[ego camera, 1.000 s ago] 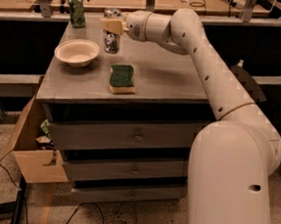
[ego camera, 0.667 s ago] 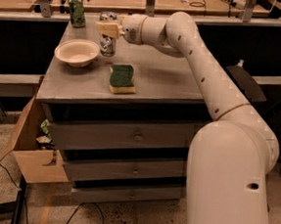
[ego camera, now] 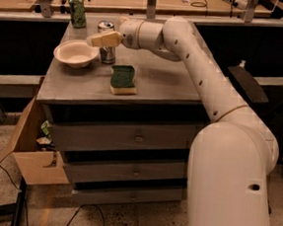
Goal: Move redbull can near paper bowl
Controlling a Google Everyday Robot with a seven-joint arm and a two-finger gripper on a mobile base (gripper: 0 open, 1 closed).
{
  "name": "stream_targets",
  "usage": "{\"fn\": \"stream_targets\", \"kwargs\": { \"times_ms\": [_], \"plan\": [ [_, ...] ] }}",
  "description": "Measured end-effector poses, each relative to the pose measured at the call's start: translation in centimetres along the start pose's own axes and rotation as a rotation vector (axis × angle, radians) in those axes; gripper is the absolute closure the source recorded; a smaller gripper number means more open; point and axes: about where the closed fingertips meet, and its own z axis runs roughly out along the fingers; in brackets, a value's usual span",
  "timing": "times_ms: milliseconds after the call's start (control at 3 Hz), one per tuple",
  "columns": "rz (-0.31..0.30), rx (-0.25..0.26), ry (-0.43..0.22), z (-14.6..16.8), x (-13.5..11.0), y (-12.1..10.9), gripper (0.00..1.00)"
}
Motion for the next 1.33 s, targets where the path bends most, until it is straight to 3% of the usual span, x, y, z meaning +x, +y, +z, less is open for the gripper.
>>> {"fn": "stream_targets", "kwargs": {
  "times_ms": [333,667,1000,1333],
  "plan": [
    [0.000,0.000,0.000,0.0,0.0,0.0,0.00],
    [0.006,0.094,0.034,-5.0,0.2,-3.0,0.00],
    [0.012,0.263,0.090,-13.2,0.5,-6.7,0.00],
    [0.014,0.505,0.206,-21.8,1.2,-10.2,0.00]
  ]
}}
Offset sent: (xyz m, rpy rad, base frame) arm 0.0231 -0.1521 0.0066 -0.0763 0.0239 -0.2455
